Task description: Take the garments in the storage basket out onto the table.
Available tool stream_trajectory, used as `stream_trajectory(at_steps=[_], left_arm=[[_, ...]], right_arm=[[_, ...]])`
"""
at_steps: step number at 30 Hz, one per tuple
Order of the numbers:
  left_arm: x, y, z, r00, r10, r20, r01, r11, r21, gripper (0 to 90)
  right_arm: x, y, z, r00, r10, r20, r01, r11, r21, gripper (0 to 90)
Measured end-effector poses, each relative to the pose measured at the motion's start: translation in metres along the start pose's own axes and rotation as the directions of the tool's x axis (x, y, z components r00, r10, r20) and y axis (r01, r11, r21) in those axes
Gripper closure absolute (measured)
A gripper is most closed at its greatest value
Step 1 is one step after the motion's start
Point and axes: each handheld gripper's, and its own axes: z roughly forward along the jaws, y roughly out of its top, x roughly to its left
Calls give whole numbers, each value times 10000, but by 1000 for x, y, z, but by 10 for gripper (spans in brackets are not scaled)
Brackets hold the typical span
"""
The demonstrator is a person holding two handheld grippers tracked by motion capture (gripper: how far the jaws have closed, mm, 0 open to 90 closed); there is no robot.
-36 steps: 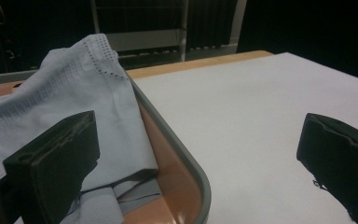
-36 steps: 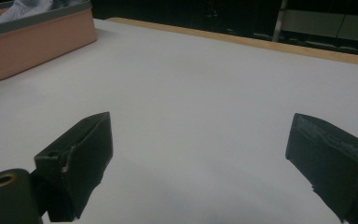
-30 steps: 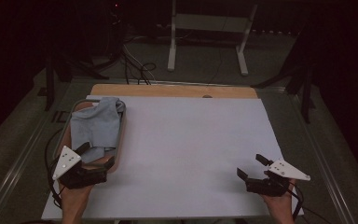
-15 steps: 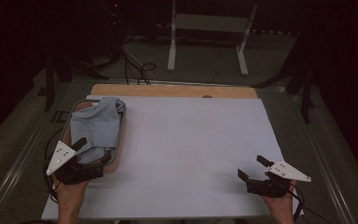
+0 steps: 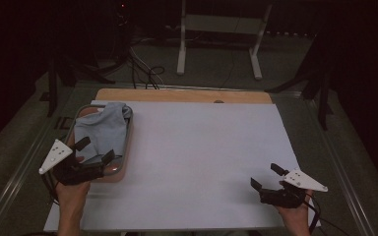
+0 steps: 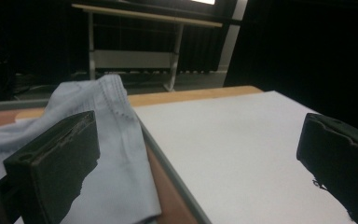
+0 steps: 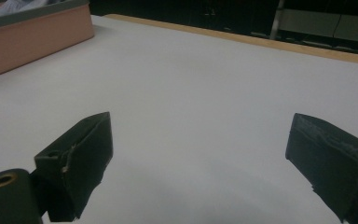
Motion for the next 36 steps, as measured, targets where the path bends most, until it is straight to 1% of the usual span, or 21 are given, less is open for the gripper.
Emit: stream_trajectory(at_steps=[6,7,11,15,22,29,34,36], left_arm=[[7,7,4,9999,-90,-107,89,9999,-69,6],[11,11,7,9998,-100,-162,99,9999,-32,6],[16,16,12,9996,-78,-272,81,9999,93,6],[22,19,17,9990,-315,-328,320,9994,137,6],[30,25,26,9977,-428,-519,446,9984,334,6],[35,34,33,9966,-455,-681,487,9978,460,6],[38,38,39,9960,-407,-795,457,9970,618,6],[40,41,43,9956,-341,-868,407,9963,758,6]], right_arm=[[-1,0,0,10000,43,32,-43,10000,9,76],[-1,0,0,10000,1,29,-1,10000,24,76],[-1,0,1,10000,-1,22,1,10000,20,76],[-1,0,1,10000,77,22,-77,10000,8,76],[-1,-1,1,10000,84,-7,-84,10000,25,76],[-1,-1,2,9999,103,-20,-103,9999,29,76],[-1,-1,2,10000,96,-24,-96,9999,33,76],[-1,-1,2,9999,101,-25,-101,9999,26,76]])
